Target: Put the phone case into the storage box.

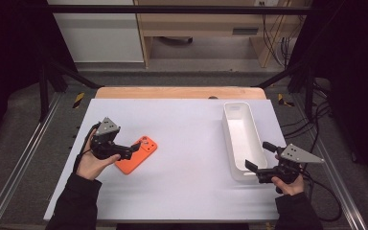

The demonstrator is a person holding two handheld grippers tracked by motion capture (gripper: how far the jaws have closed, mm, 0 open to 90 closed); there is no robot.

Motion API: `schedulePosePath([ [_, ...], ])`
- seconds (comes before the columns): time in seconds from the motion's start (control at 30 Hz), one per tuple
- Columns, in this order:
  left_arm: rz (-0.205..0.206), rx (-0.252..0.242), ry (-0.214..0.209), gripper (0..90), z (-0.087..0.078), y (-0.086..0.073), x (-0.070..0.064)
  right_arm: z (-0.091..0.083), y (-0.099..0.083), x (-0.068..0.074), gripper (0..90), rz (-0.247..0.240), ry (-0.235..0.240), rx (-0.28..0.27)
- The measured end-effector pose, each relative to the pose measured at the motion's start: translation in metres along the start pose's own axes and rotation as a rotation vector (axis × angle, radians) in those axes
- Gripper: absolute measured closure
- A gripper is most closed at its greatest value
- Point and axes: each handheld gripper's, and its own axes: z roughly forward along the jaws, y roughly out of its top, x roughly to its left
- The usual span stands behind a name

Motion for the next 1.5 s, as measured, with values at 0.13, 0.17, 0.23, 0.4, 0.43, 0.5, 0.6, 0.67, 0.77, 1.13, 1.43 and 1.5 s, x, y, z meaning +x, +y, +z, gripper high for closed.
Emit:
schedulePosePath([
  [0.13,0.006,0.027,-0.007,0.0,0.006,0.001,0.001,0.0,0.0,0.0,0.4,0.0,-0.001,-0.001],
  [0.17,0.009,0.034,-0.005,0.0,0.008,0.001,0.001,0.0,0.0,0.0,0.4,-0.001,-0.001,-0.001],
  [0.23,0.012,0.045,-0.002,0.0,0.012,0.001,0.002,0.0,0.0,0.0,0.4,-0.001,-0.001,0.0],
  [0.4,0.0,0.077,-0.002,0.0,0.019,0.0,0.005,0.0,0.0,0.0,0.4,0.0,-0.001,0.0],
  [0.43,0.0,0.079,0.0,0.0,0.02,0.0,0.006,0.0,0.0,0.0,0.4,0.0,0.002,-0.002],
  [0.5,-0.003,0.088,-0.005,0.0,0.023,0.0,0.007,0.0,0.0,0.0,0.4,0.001,0.001,-0.002],
  [0.6,-0.002,0.109,0.004,0.0,0.029,-0.001,0.008,0.0,0.0,0.0,0.4,-0.002,0.0,0.001],
  [0.67,-0.003,0.123,0.001,0.0,0.032,-0.003,0.009,0.0,0.0,0.0,0.4,-0.001,-0.001,0.001],
  [0.77,0.001,0.143,0.004,0.0,0.038,-0.006,0.009,0.0,0.0,0.0,0.4,0.0,-0.001,-0.001],
  [1.13,0.004,0.2,-0.006,0.0,0.051,-0.015,0.012,0.0,0.0,0.0,0.4,0.0,0.003,-0.001],
  [1.43,0.001,0.245,-0.012,0.0,0.058,-0.022,0.013,0.0,0.0,0.0,0.4,0.001,0.002,-0.001],
  [1.5,-0.004,0.253,-0.013,0.0,0.059,-0.023,0.012,0.0,0.0,0.0,0.4,0.0,0.002,0.0],
])
